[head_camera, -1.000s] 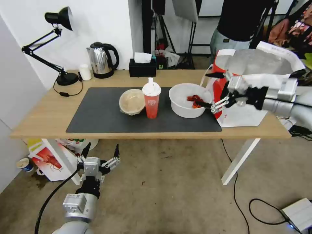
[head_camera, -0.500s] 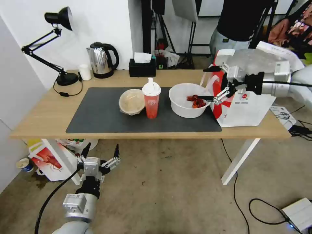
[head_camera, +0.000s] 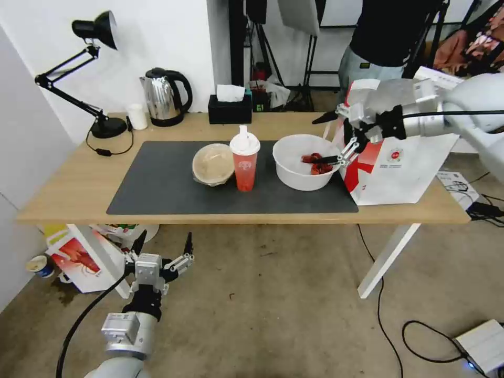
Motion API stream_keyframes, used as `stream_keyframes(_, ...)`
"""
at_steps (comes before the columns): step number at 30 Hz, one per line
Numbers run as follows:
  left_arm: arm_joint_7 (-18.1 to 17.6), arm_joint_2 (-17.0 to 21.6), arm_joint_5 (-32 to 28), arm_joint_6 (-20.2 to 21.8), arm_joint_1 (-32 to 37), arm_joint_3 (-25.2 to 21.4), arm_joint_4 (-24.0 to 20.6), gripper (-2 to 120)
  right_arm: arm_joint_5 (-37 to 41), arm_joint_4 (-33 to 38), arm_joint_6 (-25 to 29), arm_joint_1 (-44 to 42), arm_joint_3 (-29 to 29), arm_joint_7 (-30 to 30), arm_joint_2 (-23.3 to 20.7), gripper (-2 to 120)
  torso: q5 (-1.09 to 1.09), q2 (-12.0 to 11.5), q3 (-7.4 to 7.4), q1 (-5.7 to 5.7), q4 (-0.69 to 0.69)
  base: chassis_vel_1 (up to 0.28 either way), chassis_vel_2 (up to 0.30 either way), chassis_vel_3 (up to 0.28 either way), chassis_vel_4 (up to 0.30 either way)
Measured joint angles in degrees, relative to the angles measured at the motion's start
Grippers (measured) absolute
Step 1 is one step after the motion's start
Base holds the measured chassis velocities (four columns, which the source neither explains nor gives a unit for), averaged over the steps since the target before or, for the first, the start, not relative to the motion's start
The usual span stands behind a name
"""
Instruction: Pick up the trash from the table and place it into the takeout bag.
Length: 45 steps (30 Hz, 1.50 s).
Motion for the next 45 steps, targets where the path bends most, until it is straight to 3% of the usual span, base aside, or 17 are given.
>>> stream_keyframes(10,0.00,0.00,0.00,0.00,0.00,0.00,0.00,100,3.62,-2.05,-2.41,-1.20,-1.49,2.56,1.72,100,0.00,0.00,0.00,0.00,0.01,0.000,0.000,0.000,0.000)
stream_keyframes(27,0.00,0.00,0.00,0.00,0.00,0.00,0.00,100,12.83,0.13,-5.51,-3.52,-9.03,19.45,-0.23,100,-0.01,0.00,0.00,-0.01,0.00,0.000,0.000,0.000,0.000)
stream_keyframes(34,0.00,0.00,0.00,0.00,0.01,0.00,0.00,100,17.54,-0.13,-6.92,1.00,-15.40,19.15,-0.95,100,-0.02,0.00,0.00,-0.01,0.00,0.000,0.000,0.000,0.000)
stream_keyframes(45,0.00,0.00,0.00,0.00,0.00,0.00,0.00,100,17.02,-2.18,-7.45,6.36,-21.93,17.73,-0.33,100,0.00,0.00,0.00,0.00,0.01,0.000,0.000,0.000,0.000)
